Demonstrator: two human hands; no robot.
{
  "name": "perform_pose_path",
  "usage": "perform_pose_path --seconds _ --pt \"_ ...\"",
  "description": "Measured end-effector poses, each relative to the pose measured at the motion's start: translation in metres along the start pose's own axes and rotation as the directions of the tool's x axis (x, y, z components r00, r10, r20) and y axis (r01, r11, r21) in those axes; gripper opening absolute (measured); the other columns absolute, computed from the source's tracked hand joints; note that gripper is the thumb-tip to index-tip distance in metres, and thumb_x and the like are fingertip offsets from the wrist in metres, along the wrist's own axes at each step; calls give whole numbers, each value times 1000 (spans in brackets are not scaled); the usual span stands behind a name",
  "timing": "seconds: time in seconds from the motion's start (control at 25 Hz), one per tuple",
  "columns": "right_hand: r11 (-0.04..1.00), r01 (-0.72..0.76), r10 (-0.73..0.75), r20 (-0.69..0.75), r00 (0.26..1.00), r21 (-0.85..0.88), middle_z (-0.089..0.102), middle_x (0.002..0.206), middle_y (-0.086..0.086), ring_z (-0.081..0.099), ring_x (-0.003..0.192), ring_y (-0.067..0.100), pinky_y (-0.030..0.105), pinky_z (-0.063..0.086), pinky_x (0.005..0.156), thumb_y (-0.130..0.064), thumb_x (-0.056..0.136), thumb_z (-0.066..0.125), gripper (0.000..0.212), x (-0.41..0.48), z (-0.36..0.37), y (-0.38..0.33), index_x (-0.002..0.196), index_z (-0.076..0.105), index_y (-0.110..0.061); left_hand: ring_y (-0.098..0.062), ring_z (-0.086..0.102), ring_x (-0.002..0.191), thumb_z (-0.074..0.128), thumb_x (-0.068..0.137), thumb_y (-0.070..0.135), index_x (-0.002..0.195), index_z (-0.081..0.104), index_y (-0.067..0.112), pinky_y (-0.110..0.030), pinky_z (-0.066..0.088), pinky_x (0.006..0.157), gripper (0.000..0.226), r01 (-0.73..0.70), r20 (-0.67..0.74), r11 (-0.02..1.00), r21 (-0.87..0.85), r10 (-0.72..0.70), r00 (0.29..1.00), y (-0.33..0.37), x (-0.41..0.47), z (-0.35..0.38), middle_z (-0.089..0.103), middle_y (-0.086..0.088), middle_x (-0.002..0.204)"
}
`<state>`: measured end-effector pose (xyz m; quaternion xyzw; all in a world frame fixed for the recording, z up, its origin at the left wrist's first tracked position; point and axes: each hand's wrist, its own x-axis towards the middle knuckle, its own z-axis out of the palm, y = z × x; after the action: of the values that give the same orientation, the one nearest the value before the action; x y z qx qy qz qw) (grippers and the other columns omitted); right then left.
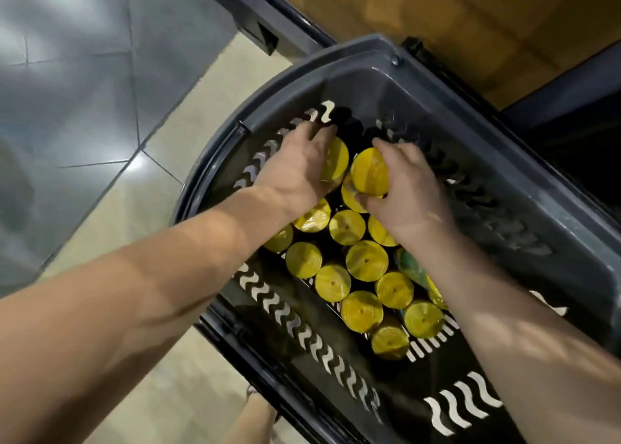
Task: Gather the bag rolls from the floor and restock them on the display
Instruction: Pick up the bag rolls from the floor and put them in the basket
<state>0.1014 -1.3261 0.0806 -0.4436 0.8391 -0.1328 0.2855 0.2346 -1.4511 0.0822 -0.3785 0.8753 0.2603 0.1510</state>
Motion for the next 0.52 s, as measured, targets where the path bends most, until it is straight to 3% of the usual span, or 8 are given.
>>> perform_pose_path --seconds 0.12,0.24,0.4,0.52 --pt "999 -1 3 59 998 -36 36 154 3 44 137 30 44 48 101 -35 84 80 94 -7 -16 -8 159 24 -28 -31 36 140 80 83 28 159 22 27 -46 45 109 96 12 28 1000 -7 -12 1000 2 -12 -19 27 -7 153" --pt "996 64 -62 33 998 -69 40 150 0 42 136 28 48 48 100 -37 85 78 86 -28 -58 -32 156 29 -31 -30 38 139 81 79 33 156 29 32 -46 44 109 93 -38 48 999 16 37 998 17 -40 -67 30 -6 151" --pt "978 127 -116 77 990 -163 28 158 -3 28 145 26 47 38 112 -31 89 76 87 -68 -158 -99 157 22 -40 -35 28 143 82 78 42 155 27 34 -47 38 114 95 -84 80 968 236 66 995 60 -101 -175 22 -6 159" --pt "928 206 -188 86 978 -311 16 166 4 19 150 30 46 27 119 -44 90 72 91 -127 -265 -172 159 11 -40 -33 18 148 79 78 51 158 16 39 -45 29 120 103 -119 62 938 325 105 993 107 -175 -293 13 -5 164"
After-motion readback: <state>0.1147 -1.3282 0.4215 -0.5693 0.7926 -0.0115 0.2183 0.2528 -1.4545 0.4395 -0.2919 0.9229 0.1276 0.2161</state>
